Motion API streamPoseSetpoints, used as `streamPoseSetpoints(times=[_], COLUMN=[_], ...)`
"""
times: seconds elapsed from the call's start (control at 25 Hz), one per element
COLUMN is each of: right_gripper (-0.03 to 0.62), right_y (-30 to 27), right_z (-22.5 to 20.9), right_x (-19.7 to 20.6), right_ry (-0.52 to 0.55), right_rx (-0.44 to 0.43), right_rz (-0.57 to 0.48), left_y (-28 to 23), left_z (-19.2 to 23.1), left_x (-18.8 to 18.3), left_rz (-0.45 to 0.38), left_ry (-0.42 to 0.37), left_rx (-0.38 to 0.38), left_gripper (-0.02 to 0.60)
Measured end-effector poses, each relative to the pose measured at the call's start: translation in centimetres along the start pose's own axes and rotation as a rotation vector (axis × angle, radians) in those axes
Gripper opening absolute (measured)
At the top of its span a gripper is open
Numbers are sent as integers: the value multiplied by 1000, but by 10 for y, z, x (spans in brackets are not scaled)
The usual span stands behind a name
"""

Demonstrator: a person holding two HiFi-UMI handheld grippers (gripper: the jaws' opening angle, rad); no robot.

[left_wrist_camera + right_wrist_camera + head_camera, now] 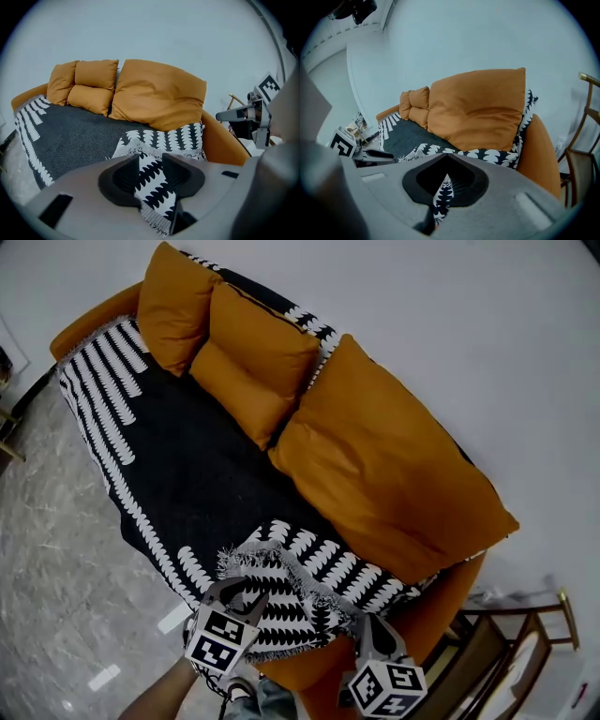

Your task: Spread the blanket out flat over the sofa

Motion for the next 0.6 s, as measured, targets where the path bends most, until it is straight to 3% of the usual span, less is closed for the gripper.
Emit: streamPoseSetpoints(times=[0.6], right_gripper=[5], right_y=[-44], right_z=[-7], right_x=[-6], right_ry=[1], right_rx=[-12], right_rz=[49], left_y=[-50], left_z=[40], left_x=[-19], left_rz=[43], left_ry=[-82], left_rx=[-43], left_gripper=[153])
Point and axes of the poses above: the fingertips, and each gripper's own axes: y backward along the fingers, z to its left, x out of its underside, the point moved 6 cm from there along y, backward along the fingers, and after that the axes turned 3 degrees about -z, right-handed, at the moved point
